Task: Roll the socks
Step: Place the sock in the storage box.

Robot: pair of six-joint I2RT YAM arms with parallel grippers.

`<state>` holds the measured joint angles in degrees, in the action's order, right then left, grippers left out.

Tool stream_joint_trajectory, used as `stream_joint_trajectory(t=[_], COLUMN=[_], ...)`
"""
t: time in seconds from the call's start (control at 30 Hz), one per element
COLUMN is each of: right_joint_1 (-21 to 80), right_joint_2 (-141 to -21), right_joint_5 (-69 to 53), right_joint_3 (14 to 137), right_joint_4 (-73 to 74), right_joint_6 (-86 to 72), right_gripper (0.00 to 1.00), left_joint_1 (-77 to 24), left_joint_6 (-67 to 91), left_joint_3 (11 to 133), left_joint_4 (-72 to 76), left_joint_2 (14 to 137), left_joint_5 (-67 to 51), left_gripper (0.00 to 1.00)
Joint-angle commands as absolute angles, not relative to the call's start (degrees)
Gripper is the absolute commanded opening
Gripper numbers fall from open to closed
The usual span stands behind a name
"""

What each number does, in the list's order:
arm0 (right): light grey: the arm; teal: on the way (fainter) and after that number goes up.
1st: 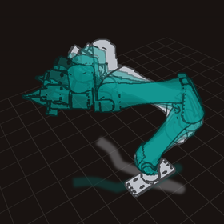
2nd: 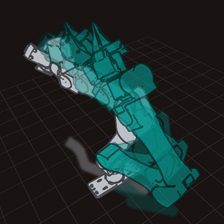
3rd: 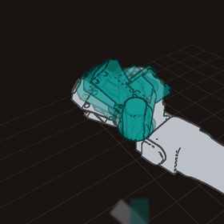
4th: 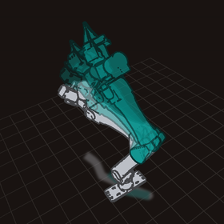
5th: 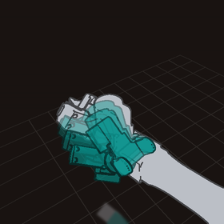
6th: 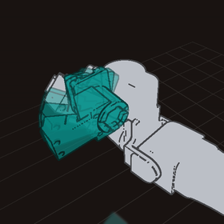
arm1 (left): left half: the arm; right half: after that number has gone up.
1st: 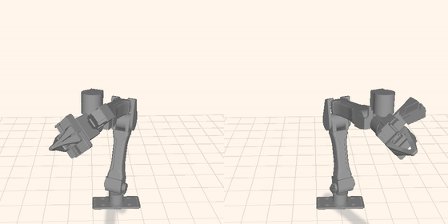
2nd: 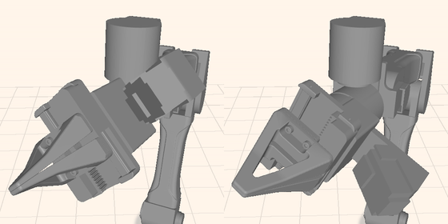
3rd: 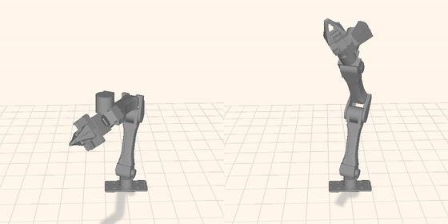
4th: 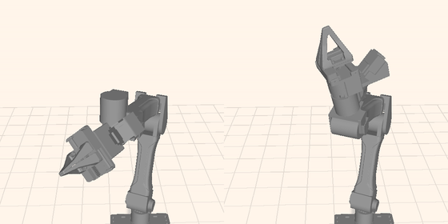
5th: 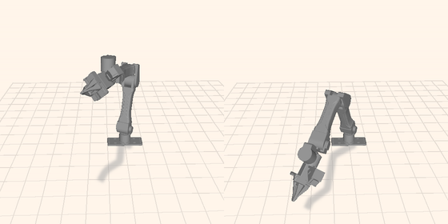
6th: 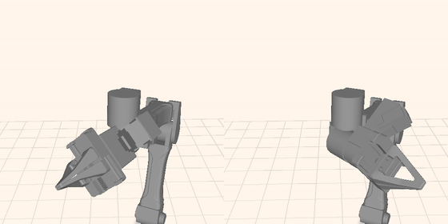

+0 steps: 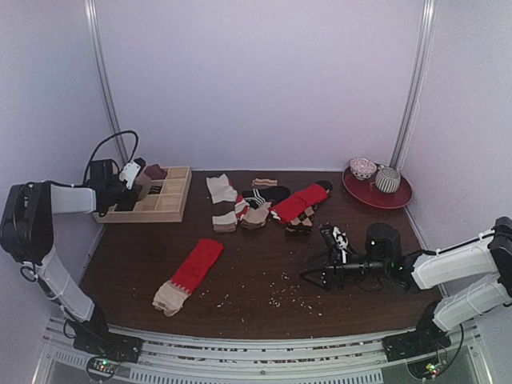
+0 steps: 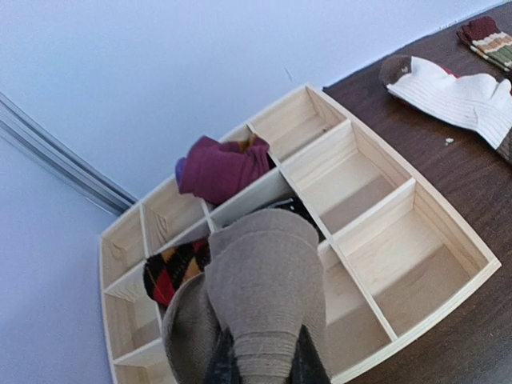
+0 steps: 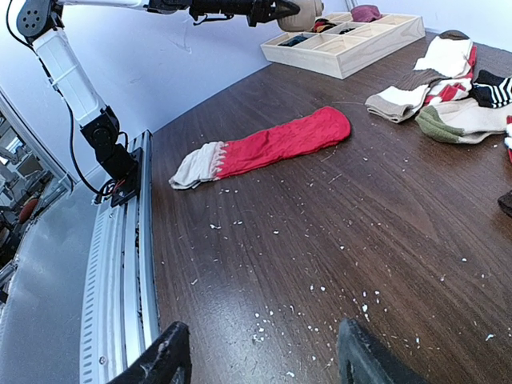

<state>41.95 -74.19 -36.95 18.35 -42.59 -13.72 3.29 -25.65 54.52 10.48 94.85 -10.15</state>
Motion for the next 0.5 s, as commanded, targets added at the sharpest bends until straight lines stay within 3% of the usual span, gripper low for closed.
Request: stream_joint_trajectory(t=[0.0,0.47], right_joint_1=[41.49,41.48], right_joint_2=[-75.07,-76.9], right_joint_5=[-38.14,-38.58], right_joint_3=[18.82,19.42], right_joint_4=[-44.1,-44.0], right_joint_6=[-13.97,-13.89], right_gripper=[0.63,0.63], left_joint_1=[3.58,3.56], left_joint_6=[-29.0,-32.73], left_joint_3=[54.78,53.85], left_joint_4=[18.92,20.84], left_joint_2=[92.4,102.44], left_joint_5=[-9.18,-10.26], left_gripper=[0.0,0.0])
